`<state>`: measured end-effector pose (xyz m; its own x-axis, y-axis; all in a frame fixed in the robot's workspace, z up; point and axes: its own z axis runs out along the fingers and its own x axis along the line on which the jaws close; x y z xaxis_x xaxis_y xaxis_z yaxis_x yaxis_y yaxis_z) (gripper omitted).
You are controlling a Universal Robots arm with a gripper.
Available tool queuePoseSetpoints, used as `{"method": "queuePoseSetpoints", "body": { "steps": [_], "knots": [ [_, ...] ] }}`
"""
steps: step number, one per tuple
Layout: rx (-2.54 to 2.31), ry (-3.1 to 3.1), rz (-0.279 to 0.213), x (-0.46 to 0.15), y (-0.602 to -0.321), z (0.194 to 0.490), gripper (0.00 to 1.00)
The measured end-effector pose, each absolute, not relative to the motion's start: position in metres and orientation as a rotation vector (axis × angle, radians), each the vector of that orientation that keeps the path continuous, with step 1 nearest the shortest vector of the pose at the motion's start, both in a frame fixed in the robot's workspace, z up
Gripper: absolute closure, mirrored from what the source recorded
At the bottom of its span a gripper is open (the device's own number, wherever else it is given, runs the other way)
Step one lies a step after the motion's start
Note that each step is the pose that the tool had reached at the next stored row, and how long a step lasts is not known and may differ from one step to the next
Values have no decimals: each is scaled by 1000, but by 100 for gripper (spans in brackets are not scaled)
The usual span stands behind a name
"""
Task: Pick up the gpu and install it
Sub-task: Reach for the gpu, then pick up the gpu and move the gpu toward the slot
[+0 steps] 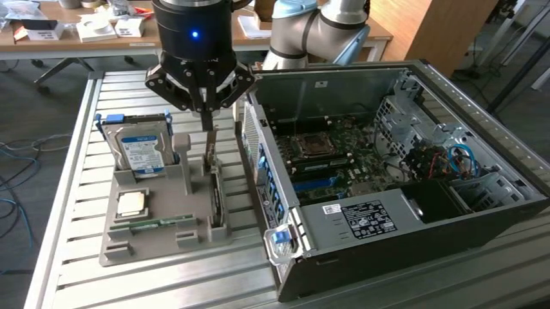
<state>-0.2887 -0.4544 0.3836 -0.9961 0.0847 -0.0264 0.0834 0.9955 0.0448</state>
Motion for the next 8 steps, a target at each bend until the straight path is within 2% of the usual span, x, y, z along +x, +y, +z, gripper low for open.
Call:
{"method": "queuePoseSetpoints", "body": {
  "steps": [8],
  "knots": [
    [131,3110,68,-289,-455,384,89]
  ]
}}
